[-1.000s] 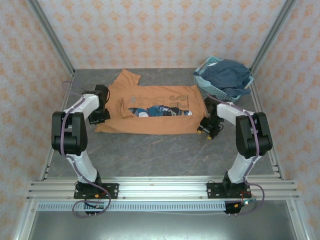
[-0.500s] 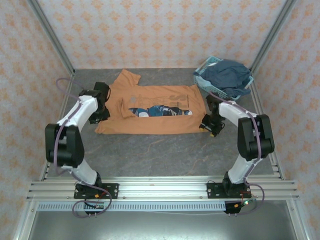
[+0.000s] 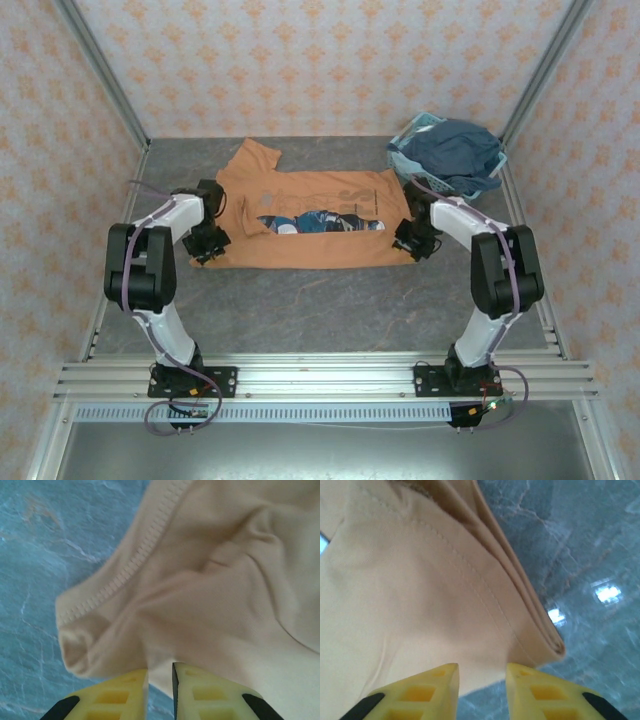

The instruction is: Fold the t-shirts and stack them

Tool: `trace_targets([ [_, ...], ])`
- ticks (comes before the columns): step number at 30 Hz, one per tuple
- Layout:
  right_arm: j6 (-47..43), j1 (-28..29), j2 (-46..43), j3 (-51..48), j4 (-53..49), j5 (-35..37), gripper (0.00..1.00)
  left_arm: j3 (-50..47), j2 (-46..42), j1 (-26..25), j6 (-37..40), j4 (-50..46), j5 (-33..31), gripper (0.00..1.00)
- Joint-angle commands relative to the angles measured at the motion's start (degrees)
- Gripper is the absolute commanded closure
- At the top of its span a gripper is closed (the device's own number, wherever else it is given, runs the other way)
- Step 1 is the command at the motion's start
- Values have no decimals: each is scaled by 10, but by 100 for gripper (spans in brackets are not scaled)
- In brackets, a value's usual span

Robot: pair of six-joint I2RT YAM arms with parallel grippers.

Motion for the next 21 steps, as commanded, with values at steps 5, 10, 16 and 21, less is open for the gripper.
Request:
trace_targets([
  [5, -6, 1, 47, -15, -13, 49, 74, -48, 3, 18, 12, 22, -27, 82],
  [10, -14, 1, -12, -85, -30, 63, 73, -141, -59, 17, -11, 26, -6, 83],
  [16, -17, 1, -90, -150, -51, 87, 71, -225, -149, 2, -40, 18, 31, 82],
  [21, -22, 13, -173, -146, -29, 50, 58, -171, -220, -25, -66, -30, 21, 67],
])
